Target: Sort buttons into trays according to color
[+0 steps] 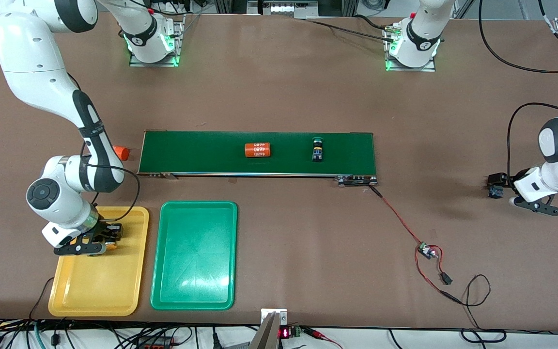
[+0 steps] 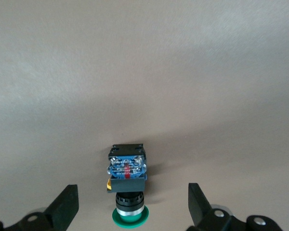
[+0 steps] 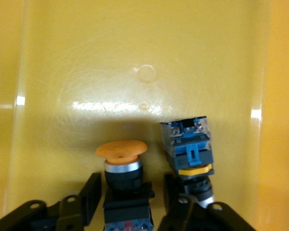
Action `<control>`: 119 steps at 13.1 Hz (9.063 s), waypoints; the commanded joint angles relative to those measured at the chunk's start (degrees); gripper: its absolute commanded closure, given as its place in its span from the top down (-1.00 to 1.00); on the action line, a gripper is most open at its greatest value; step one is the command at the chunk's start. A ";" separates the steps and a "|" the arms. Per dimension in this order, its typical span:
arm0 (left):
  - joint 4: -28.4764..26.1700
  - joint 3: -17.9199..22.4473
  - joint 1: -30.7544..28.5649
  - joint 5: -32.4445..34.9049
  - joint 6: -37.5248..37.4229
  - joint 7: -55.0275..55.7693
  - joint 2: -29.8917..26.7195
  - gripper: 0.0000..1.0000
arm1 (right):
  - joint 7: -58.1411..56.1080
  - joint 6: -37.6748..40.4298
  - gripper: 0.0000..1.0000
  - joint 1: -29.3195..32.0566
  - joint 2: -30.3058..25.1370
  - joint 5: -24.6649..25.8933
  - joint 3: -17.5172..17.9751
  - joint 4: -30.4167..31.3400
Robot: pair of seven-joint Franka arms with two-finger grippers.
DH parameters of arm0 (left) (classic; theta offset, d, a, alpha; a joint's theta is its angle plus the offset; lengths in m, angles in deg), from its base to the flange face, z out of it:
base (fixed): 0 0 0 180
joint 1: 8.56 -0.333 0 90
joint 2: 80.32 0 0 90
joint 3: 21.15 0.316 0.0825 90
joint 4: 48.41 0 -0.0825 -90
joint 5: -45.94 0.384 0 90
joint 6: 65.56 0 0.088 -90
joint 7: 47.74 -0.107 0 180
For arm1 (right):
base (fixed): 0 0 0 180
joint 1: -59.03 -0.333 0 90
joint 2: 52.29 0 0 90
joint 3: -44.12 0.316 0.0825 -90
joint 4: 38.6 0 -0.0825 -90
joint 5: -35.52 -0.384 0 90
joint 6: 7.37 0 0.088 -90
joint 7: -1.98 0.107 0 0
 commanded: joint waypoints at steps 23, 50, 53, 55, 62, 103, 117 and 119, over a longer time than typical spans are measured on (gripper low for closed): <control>-1.62 -22.09 -0.75 1.02 -14.91 22.20 -9.79 -1.00 | 31.22 19.27 1.00 -5.13 -31.26 -8.50 17.79 21.89; -2.06 -30.81 22.54 1.63 -7.63 58.60 3.30 -1.00 | 49.27 12.11 1.00 -16.47 -28.20 0.73 18.77 25.54; -2.41 -28.79 23.85 2.51 -7.10 58.60 3.65 -1.00 | 49.35 12.11 1.00 -16.90 -27.41 0.73 18.77 25.54; -2.41 -26.60 25.70 2.51 -5.62 58.60 3.65 -0.99 | 49.35 12.11 1.00 -17.17 -27.32 0.90 18.77 25.54; -1.62 -24.04 29.40 2.43 -5.34 58.87 3.04 1.00 | 43.56 12.98 1.00 -19.01 -27.06 3.45 18.86 26.06; 15.00 24.21 39.59 -23.59 -27.58 19.84 -29.91 1.00 | 42.33 17.12 -0.32 -16.99 -21.79 -0.50 18.77 25.27; 16.57 24.04 40.38 -22.80 -33.97 23.71 -31.06 1.00 | 30.04 22.52 -1.00 -7.86 -24.08 0.29 18.33 10.60; 17.36 24.12 39.95 -23.15 -38.11 23.54 -31.15 1.00 | 22.67 18.27 -1.00 -6.54 -20.49 0.29 18.24 8.06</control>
